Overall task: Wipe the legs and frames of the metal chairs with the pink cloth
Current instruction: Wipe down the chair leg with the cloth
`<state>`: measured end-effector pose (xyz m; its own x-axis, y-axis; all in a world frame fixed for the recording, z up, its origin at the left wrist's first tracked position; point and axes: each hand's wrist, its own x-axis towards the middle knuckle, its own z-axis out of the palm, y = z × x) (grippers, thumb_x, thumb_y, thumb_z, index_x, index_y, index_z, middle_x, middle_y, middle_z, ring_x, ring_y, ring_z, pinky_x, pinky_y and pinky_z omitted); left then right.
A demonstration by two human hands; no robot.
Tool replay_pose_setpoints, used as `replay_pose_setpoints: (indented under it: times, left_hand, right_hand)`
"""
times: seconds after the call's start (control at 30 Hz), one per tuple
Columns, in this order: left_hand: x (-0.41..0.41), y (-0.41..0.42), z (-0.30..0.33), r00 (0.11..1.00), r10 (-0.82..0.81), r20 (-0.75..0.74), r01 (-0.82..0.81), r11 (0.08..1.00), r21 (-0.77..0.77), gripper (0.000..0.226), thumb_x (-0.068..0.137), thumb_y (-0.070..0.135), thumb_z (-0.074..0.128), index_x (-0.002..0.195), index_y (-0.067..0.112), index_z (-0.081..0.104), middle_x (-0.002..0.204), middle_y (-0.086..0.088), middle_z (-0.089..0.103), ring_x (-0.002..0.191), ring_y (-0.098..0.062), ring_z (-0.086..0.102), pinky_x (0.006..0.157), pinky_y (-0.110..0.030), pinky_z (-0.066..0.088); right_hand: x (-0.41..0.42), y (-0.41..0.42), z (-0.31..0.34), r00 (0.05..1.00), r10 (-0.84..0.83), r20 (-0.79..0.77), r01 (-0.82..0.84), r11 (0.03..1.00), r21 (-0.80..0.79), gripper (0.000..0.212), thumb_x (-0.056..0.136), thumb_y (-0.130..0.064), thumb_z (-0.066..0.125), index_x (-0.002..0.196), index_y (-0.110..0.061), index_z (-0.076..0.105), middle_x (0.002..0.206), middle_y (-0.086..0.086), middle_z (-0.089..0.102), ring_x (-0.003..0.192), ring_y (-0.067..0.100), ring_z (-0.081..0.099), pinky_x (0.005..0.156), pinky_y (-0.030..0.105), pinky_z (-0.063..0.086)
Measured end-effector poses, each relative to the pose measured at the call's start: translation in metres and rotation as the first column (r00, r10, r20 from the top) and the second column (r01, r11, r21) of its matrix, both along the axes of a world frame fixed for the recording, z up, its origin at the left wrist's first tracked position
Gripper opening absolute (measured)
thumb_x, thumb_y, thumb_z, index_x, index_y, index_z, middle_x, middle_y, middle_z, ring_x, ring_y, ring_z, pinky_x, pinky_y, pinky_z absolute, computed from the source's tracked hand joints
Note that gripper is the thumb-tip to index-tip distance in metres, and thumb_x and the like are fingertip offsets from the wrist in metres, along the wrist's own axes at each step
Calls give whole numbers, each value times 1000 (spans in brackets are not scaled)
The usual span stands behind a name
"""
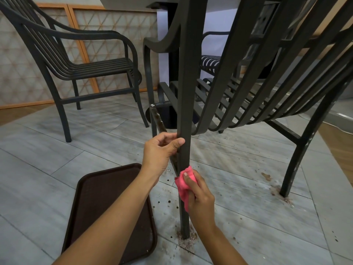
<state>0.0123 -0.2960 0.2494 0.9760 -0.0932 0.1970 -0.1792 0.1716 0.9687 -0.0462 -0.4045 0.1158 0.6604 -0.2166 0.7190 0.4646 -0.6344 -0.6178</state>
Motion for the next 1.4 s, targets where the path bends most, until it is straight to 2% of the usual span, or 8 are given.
replay_pose_setpoints:
  times: [0.2,0.33,0.57,0.73,0.87,1.0,1.1,1.4]
  left_hand:
    - [-5,0,0,1000,9,21,-10,999,36,23,65,31,71,87,25,69,89,4,73,90,-13,69,78,-27,54]
    - [-12,2,-10,999,43,30,-46,993,112,27,70,22,76,95,24,67,91,9,70,85,2,66,72,-13,50]
    - [-20,0,-32,995,96,-13,-92,979,184,29,72,10,77,97,21,67,83,15,68,75,8,64,68,-6,48]
    - [-17,0,-34,992,125,29,-128,965,230,28,71,11,78,81,33,65,77,14,68,71,5,64,67,-8,49]
    - [-15,1,-36,992,121,31,-125,965,229,28,70,12,79,80,34,65,75,14,68,69,6,64,66,-9,50]
    - [-14,2,-38,994,108,31,-112,967,229,25,70,14,79,83,30,66,77,11,68,69,7,64,65,-8,49]
    - [-12,2,-40,995,99,14,-100,972,214,23,70,14,79,83,28,66,77,10,68,68,7,63,65,-9,50]
    - [-11,0,-44,994,111,13,-111,971,212,23,70,15,79,83,29,66,78,11,68,71,6,63,69,-11,51]
  right_hand:
    - [-13,-3,10,993,69,-101,-67,998,19,34,88,-24,43,117,-23,59,128,4,55,113,12,53,93,12,45]
    - [-21,-6,6,976,16,-215,2,996,84,52,82,-4,45,125,-32,51,125,-2,60,108,15,60,85,33,53]
    - [-16,4,28,990,-102,-102,119,977,176,58,78,13,57,129,-14,50,126,-5,52,119,-5,41,96,4,35]
    - [-5,19,24,980,-134,-145,164,961,222,55,80,6,66,127,-18,52,128,-9,49,119,8,50,96,35,45]
    - [1,23,17,979,-195,-53,202,955,217,50,77,6,66,123,-11,55,121,2,58,110,11,56,91,12,45]
    - [4,25,10,968,-251,-23,252,952,177,38,77,-2,64,114,-5,64,112,14,66,102,20,63,84,22,50]
    - [4,25,5,969,-247,-23,246,950,191,32,82,-13,60,113,-4,65,113,12,66,106,10,58,90,8,44]
    - [-3,23,-22,967,-239,-93,253,950,183,39,74,8,65,112,-3,66,115,14,65,106,15,59,93,9,43]
